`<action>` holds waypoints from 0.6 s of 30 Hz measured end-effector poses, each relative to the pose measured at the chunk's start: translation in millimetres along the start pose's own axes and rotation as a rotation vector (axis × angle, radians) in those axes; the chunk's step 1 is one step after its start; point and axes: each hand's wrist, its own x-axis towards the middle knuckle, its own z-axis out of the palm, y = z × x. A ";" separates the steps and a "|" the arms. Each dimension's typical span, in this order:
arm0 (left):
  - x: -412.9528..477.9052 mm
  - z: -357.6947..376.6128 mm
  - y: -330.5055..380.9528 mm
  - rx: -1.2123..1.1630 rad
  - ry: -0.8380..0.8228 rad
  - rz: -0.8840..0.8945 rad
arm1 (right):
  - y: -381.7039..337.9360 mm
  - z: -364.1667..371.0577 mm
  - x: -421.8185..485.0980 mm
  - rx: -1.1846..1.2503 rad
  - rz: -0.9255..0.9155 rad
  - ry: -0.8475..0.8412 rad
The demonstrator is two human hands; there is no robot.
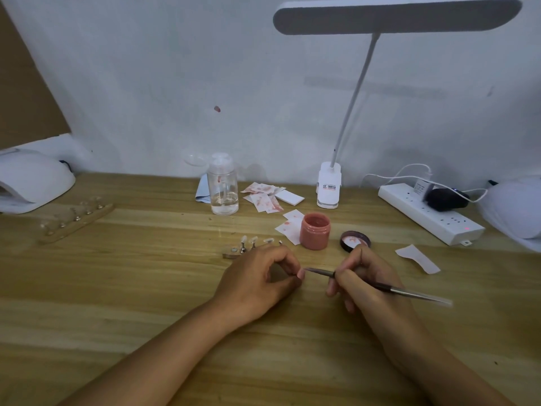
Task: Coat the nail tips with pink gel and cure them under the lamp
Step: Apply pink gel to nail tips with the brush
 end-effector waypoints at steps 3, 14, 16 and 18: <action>-0.3 -0.4 0.7 0.008 -0.001 -0.008 | -0.2 0.2 -0.4 -0.011 0.002 -0.014; -0.8 -1.9 3.0 -0.007 -0.017 -0.020 | -0.4 0.3 0.1 0.007 -0.003 0.006; -0.8 -1.8 3.0 -0.008 -0.016 -0.029 | -0.3 0.5 0.2 -0.001 -0.001 -0.004; -0.8 -2.1 3.4 -0.002 -0.016 -0.036 | -0.4 0.5 0.2 0.006 -0.011 0.005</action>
